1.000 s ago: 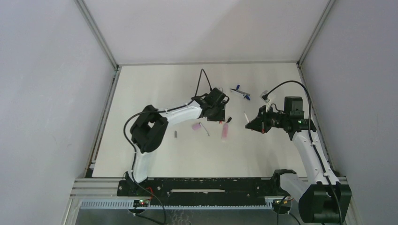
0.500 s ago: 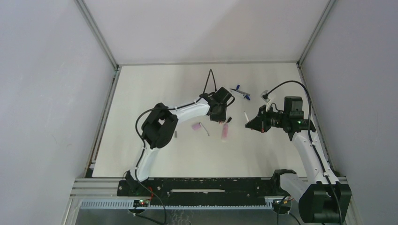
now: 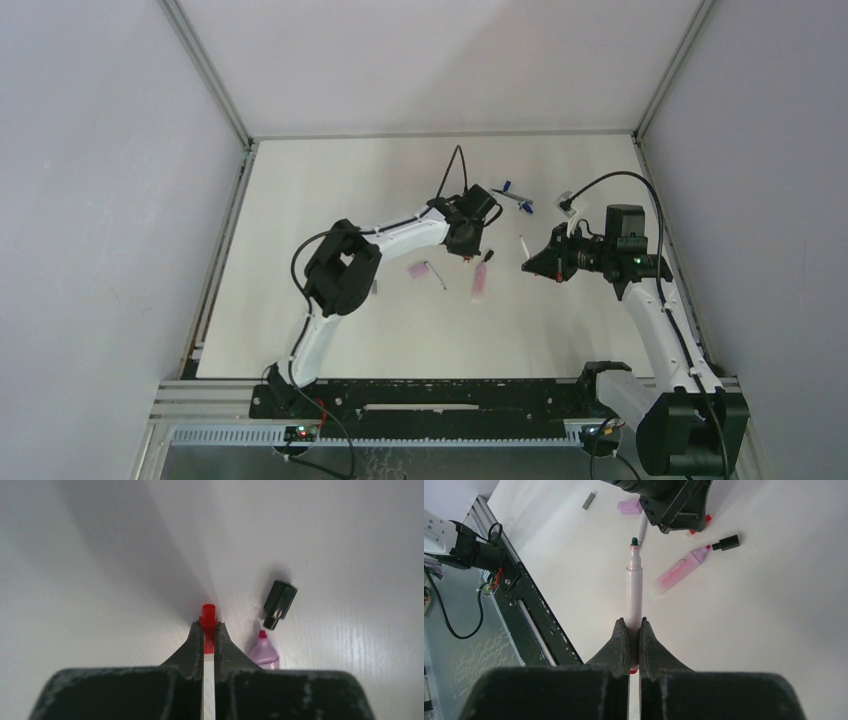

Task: Insert the pens into the pen caps
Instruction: Pick up the pen cap from the center of the board, then place the pen cap at the center of the board.

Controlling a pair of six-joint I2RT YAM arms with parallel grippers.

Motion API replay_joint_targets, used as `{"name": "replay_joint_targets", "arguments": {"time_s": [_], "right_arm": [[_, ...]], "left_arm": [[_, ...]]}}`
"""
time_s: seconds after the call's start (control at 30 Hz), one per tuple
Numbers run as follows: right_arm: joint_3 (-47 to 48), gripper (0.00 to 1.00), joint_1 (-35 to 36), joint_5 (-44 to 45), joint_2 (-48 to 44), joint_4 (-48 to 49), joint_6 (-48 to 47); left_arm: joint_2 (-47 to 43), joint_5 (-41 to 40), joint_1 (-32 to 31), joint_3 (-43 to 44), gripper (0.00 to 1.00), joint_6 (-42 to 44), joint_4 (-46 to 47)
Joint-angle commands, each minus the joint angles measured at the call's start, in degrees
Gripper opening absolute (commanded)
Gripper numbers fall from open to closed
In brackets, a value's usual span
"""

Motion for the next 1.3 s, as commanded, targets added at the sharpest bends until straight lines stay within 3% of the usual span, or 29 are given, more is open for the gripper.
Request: {"name": "replay_joint_targets", "arguments": {"time_s": [0.0, 0.13, 0.23, 0.3, 0.43, 0.7, 1.0, 1.27], "right_arm": [[0.0, 0.00, 0.4, -1.6, -0.4, 1.5, 0.5], [0.1, 0.00, 0.5, -1.9, -0.4, 1.4, 0.5], [0.2, 0.00, 0.5, -2.2, -0.4, 1.2, 0.5], [0.2, 0.00, 0.4, -2.3, -0.2, 1.2, 0.4], [0.2, 0.00, 0.0, -2.4, 0.1, 1.1, 0.4], [0.2, 0.00, -0.2, -2.4, 0.6, 1.1, 0.5], [0.2, 0.00, -0.1, -2.2, 0.7, 1.3, 0.3], [0.2, 0.00, 0.3, -2.1, 0.8, 1.4, 0.4]], "left_arm": [[-9.5, -2.4, -0.5, -5.6, 0.00, 10.6, 4.2], [-24.6, -0.7, -1.7, -20.9, 0.00, 23.1, 14.6], [-35.0, 8.0, -1.7, -32.2, 0.00, 33.2, 19.1], [-39.7, 16.3, -1.7, -37.8, 0.00, 41.0, 17.3], [-41.7, 24.4, -2.2, -42.0, 0.02, 52.2, 6.9], [-39.7, 18.8, -6.3, -43.6, 0.04, 71.2, 2.4], [-31.5, 16.4, -8.0, -40.1, 0.08, 74.0, 1.9], [-30.7, 12.0, -8.2, -41.6, 0.13, 72.3, 4.4]]}}
